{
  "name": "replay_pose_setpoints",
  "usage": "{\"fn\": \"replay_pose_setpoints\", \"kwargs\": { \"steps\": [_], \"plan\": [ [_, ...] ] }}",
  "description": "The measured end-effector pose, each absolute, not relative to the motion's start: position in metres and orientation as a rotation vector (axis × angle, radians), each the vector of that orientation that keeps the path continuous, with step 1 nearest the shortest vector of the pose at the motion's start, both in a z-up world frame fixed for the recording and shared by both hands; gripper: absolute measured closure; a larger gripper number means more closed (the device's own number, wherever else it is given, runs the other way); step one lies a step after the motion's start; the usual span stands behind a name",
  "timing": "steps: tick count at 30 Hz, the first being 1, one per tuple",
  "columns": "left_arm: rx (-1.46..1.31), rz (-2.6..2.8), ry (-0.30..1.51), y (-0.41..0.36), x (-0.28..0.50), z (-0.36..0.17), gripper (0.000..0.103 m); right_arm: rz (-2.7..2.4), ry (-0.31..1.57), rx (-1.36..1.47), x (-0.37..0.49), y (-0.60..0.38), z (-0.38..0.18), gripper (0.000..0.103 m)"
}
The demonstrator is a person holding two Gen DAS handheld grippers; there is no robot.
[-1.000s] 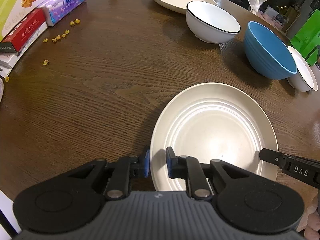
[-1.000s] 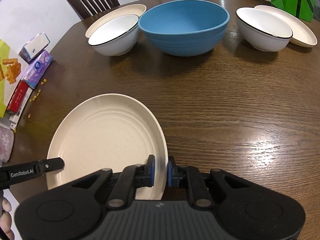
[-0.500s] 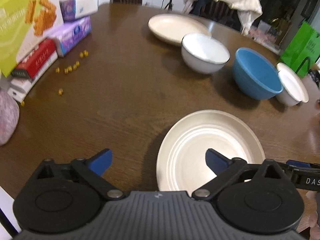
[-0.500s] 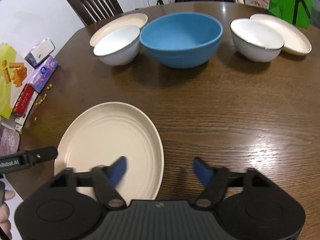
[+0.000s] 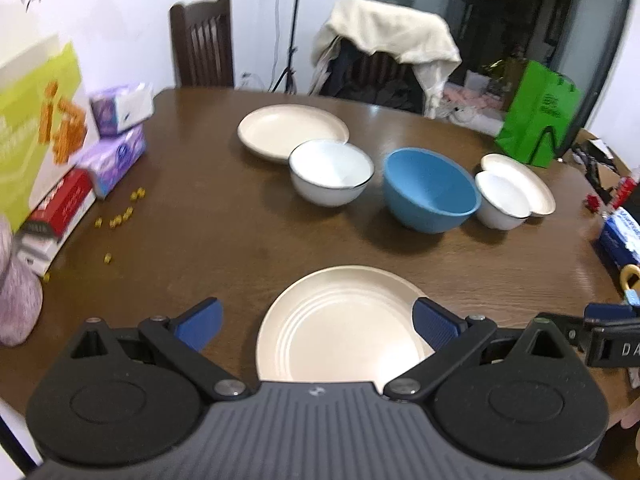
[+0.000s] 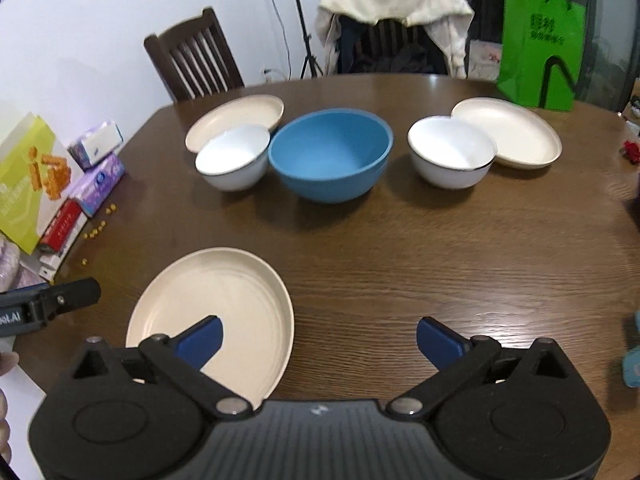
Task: Organize plates and bowls
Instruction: 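Open the left tool to release its plate while the right tool releases its plate, then raise both open tools away from the released plates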
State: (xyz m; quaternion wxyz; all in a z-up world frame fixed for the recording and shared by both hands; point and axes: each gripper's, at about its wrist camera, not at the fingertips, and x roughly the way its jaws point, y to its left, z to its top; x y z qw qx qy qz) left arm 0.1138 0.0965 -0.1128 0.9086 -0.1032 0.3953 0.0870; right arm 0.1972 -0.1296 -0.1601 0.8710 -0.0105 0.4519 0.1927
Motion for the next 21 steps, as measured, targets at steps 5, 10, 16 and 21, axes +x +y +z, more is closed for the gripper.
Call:
{"fn": "replay_pose_setpoints", "kwargs": {
  "steps": [5, 10, 16, 21],
  "plan": [
    [-0.208, 0.107, 0.795, 0.082, 0.109, -0.101, 0.000, 0.387, 0.859, -0.016, 0.180, -0.143, -0.133, 0.000],
    [-0.157, 0.073, 0.746, 0.066, 0.107, -0.087, 0.000, 0.373, 0.810, -0.011, 0.164, -0.159, -0.114, 0.000],
    [-0.120, 0.049, 0.711, 0.055, 0.112, -0.076, 0.000, 0.327, 0.773, -0.004, 0.154, -0.173, -0.106, 0.000],
    [-0.117, 0.037, 0.697, 0.053, 0.116, -0.070, 0.000, 0.293, 0.752, -0.001, 0.153, -0.177, -0.103, 0.000]
  ]
}}
